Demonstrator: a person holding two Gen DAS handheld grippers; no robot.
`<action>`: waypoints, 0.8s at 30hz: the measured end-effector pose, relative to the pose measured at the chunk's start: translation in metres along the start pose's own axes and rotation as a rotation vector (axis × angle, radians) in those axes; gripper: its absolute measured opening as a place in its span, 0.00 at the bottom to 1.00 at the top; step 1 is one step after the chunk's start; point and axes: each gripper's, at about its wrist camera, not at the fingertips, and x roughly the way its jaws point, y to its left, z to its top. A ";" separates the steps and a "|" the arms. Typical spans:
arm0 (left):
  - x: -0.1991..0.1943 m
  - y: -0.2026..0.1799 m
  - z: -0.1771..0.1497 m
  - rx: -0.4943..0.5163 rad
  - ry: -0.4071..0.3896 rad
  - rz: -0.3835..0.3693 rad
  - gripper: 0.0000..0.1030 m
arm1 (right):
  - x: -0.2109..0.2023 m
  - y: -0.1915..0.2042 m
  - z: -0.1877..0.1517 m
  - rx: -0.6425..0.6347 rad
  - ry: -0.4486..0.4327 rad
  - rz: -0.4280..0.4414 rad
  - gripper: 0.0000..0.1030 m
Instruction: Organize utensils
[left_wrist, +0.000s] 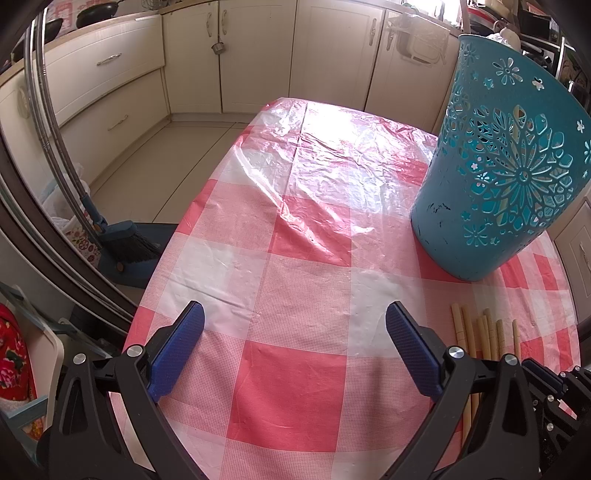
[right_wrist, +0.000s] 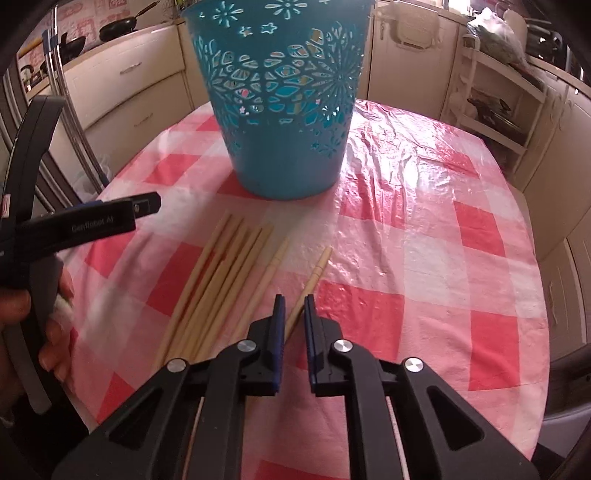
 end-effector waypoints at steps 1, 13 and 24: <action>0.000 0.000 0.000 0.002 0.000 -0.001 0.92 | -0.003 -0.005 -0.003 -0.009 0.006 -0.005 0.10; -0.034 -0.057 -0.030 0.214 -0.037 -0.053 0.92 | -0.006 -0.035 -0.012 0.127 -0.049 0.096 0.12; -0.019 -0.070 -0.036 0.216 0.034 -0.029 0.92 | -0.006 -0.043 -0.015 0.155 -0.057 0.144 0.12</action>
